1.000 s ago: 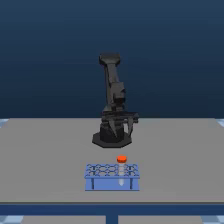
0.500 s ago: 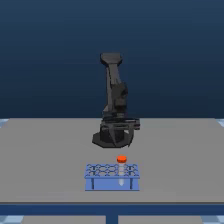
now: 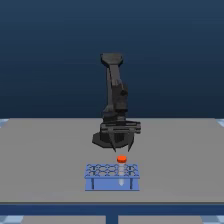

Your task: Pick up the centrifuge tube on the rack

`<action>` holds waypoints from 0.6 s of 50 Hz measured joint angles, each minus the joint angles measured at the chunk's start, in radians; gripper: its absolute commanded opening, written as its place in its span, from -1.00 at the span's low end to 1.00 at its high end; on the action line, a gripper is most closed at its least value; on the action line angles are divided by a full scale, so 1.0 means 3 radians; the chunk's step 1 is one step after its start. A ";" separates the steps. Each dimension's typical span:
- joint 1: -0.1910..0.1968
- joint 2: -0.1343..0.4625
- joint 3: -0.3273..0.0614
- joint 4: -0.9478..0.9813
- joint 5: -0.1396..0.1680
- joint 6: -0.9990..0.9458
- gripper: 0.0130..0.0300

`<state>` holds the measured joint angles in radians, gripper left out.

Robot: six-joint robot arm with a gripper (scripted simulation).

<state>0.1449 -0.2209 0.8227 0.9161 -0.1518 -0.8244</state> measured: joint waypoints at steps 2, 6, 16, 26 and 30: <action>0.0000 0.0015 -0.0015 0.0060 0.0003 -0.0063 1.00; 0.0000 0.0041 -0.0041 0.0165 0.0007 -0.0172 1.00; 0.0001 0.0091 -0.0089 0.0355 0.0015 -0.0372 1.00; 0.0001 0.0123 -0.0115 0.0440 0.0017 -0.0468 1.00; 0.0001 0.0131 -0.0119 0.0444 0.0017 -0.0478 1.00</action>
<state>0.1452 -0.1816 0.7871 1.0493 -0.1468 -0.9676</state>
